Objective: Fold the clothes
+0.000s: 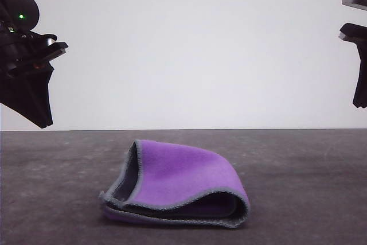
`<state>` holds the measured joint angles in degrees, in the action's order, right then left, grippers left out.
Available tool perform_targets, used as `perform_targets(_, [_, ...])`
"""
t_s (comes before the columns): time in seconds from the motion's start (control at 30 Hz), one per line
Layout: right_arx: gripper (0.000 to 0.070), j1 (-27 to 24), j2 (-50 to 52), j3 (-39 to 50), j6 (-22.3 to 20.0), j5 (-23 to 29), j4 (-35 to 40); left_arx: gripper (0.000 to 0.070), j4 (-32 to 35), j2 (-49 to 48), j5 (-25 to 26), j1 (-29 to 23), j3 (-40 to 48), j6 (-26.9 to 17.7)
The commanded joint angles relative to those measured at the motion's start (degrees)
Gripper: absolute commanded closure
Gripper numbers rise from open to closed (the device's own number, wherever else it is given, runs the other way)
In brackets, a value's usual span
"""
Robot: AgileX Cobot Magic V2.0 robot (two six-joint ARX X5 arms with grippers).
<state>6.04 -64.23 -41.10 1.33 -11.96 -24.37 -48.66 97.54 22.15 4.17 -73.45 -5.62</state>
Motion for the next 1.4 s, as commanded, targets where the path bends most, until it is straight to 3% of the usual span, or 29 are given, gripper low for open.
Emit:
perform_targets(0.0, [0.0689, 0.2, -0.5, -0.7, -0.5, 0.0, 0.7, 0.0688, -0.1, 0.2, -0.2, 0.1, -1.1, 1.7])
perform_targets(0.47, [0.0688, 0.2, -0.5, -0.7, -0.3, 0.0, 2.3, 0.0685, 0.9, 0.1, -0.4, 0.1, -1.1, 1.3])
perform_targets(0.53, [0.0688, 0.2, -0.5, -0.7, -0.3, 0.0, 2.3, 0.0684, 0.5, -0.5, -1.9, 0.1, -1.0, -3.1])
perform_targets(0.63, [0.0688, 0.2, -0.5, -0.7, -0.3, 0.0, 2.3, 0.0685, 1.1, -3.4, -6.7, 0.3, 1.9, -2.3])
perform_targets(0.73, [0.0688, 0.2, -0.5, -0.7, -0.3, 0.0, 2.3, 0.0685, 8.1, -9.3, -12.3, 0.3, 9.5, -0.3])
perform_targets(1.0, [0.0689, 0.2, -0.5, -0.7, -0.3, 0.0, 2.5, 0.0685, 27.9, -33.4, -17.4, 0.3, 35.0, 4.5])
perform_targets(1.23, [0.0688, 0.2, -0.5, -0.7, -0.3, 0.0, 2.5, 0.0685, 30.4, -56.5, -23.2, 0.2, 51.3, 5.6])
perform_targets(1.37, [0.0688, 0.2, -0.5, -0.7, -0.3, 0.0, 2.5, 0.0685, 30.3, -70.1, -24.0, -0.4, 59.8, 8.0])
